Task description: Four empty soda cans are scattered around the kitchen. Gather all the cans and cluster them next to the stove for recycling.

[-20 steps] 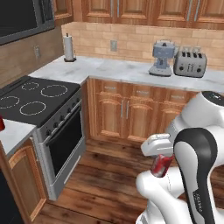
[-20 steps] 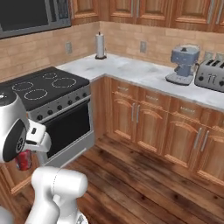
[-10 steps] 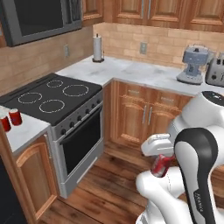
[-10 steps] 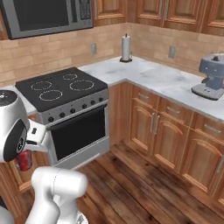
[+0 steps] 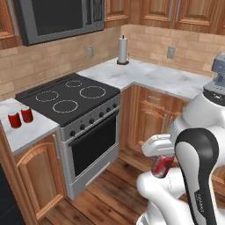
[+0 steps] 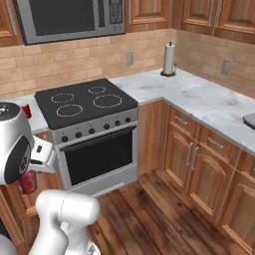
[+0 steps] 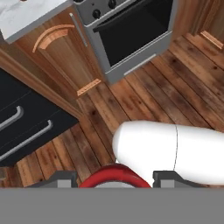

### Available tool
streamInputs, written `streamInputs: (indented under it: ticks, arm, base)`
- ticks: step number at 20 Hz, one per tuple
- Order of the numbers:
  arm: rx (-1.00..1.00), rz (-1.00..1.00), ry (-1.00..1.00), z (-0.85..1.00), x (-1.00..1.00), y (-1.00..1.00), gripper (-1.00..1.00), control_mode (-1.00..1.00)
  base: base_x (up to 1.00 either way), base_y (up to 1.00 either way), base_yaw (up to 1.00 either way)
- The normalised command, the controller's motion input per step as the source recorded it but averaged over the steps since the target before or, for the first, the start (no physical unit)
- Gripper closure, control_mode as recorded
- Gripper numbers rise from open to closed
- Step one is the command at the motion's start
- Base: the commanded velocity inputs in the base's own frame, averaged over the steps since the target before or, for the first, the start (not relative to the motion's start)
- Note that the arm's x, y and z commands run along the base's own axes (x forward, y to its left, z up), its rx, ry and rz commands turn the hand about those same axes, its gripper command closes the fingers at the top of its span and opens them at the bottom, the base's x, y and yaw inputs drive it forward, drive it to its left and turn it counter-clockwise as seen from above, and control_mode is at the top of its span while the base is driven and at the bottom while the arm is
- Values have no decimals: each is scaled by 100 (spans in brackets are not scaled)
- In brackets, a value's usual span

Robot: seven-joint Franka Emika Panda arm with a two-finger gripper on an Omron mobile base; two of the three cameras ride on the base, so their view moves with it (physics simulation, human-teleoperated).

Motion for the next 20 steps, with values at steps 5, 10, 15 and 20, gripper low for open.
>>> streamInputs:
  ticks: [5,10,15,20]
  arm:
    - [0,0,0,0,0,0,100,100]
    - [0,0,0,0,0,0,100,100]
    - [0,0,0,0,0,0,100,100]
    - [0,0,0,0,0,0,100,100]
  base:
    - [13,-27,36]
    - [14,-19,34]
    - [34,-27,33]
    - [41,-27,17]
